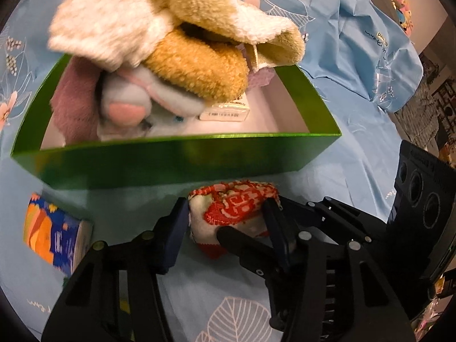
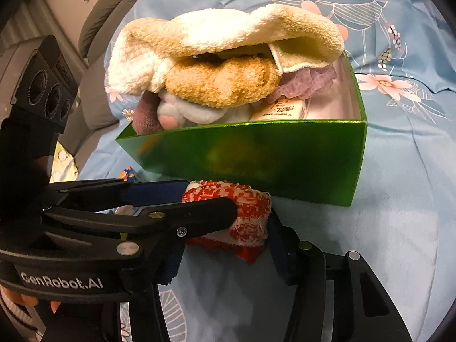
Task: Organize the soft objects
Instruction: 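Lift the red-white sock with both grippers over the green box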
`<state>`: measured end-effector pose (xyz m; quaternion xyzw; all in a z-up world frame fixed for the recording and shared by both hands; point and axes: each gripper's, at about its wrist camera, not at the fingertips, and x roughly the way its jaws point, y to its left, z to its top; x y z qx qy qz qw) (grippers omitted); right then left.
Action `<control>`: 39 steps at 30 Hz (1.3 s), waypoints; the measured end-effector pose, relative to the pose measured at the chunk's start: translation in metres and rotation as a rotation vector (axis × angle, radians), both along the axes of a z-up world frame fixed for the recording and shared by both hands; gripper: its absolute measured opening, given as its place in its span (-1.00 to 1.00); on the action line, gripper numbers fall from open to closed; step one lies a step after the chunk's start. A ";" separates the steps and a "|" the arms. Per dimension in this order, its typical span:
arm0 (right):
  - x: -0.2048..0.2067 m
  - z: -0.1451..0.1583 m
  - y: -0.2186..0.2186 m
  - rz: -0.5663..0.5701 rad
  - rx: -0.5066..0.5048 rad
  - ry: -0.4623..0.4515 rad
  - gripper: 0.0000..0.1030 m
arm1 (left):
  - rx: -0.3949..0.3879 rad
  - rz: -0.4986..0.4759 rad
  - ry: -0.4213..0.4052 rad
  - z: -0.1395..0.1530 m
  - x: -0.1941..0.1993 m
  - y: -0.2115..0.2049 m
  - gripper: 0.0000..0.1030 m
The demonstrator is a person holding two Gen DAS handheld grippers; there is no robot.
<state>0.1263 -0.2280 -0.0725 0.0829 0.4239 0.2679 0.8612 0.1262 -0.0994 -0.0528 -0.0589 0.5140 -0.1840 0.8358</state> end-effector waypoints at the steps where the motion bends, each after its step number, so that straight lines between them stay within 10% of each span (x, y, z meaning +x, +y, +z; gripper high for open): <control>1: -0.003 0.000 0.001 0.004 -0.003 -0.004 0.05 | 0.002 0.001 -0.004 0.002 -0.004 0.001 0.02; 19: -0.064 0.052 0.029 0.078 0.086 -0.203 0.05 | 0.018 0.057 -0.172 0.067 -0.061 0.023 0.02; 39: -0.002 0.111 -0.034 -0.061 0.067 -0.299 0.05 | -0.013 -0.051 -0.229 0.109 0.025 -0.040 0.03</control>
